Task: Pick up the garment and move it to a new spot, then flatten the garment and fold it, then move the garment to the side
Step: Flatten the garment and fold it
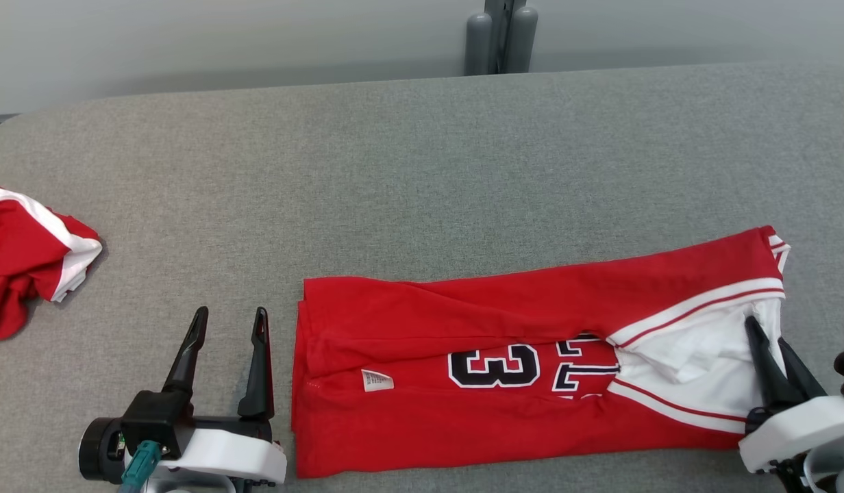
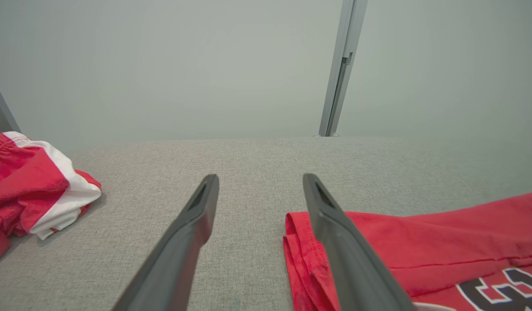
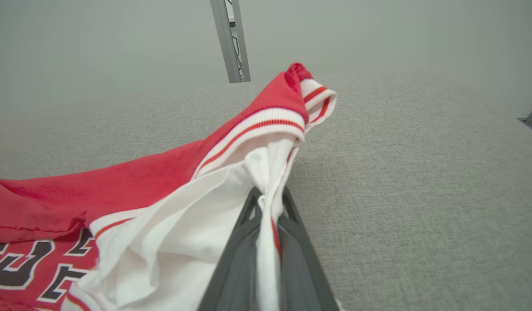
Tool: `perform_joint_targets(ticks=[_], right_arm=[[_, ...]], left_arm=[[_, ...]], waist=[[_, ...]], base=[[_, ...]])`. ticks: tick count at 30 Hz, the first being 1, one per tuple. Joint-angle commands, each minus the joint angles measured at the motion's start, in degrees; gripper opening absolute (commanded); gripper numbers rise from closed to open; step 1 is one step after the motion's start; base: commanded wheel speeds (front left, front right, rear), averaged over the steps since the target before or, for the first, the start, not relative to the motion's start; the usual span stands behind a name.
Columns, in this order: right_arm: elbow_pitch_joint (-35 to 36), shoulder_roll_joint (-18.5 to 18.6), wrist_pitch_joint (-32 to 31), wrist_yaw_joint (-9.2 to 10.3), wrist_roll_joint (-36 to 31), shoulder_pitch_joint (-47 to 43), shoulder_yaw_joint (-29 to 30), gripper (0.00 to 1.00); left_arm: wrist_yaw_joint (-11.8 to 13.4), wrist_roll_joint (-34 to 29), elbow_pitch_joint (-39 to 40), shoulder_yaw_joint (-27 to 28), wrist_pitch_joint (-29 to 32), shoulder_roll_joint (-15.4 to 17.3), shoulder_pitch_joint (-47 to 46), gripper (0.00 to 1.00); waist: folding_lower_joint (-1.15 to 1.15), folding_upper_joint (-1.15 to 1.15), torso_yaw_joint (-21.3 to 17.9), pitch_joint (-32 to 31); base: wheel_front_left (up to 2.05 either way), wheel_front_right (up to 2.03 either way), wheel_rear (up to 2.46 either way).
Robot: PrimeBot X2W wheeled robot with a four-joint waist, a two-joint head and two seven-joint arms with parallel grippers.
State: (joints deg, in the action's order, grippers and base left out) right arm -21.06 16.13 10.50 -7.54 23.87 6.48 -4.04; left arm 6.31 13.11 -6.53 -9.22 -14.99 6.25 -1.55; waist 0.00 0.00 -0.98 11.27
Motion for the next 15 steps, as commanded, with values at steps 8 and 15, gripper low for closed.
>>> perform_joint_targets(ticks=[8,15], right_arm=[[17.6,-3.4,-9.0,0.05,-0.6,-0.5,-5.1,0.0],[25.2,-6.6,-15.4,0.05,5.5,2.9,-17.2,0.0]], left_arm=[[-0.4,-0.4,-0.1,0.1,-0.3,0.0,0.5,1.0],[-0.7,-0.3,-0.3,-0.2,-0.3,0.0,0.5,1.0]], waist=[[0.0,0.0,-0.3,-1.5],[0.0,0.0,0.6,-2.4]], base=[[0.0,0.0,0.0],[0.0,0.0,0.0]])
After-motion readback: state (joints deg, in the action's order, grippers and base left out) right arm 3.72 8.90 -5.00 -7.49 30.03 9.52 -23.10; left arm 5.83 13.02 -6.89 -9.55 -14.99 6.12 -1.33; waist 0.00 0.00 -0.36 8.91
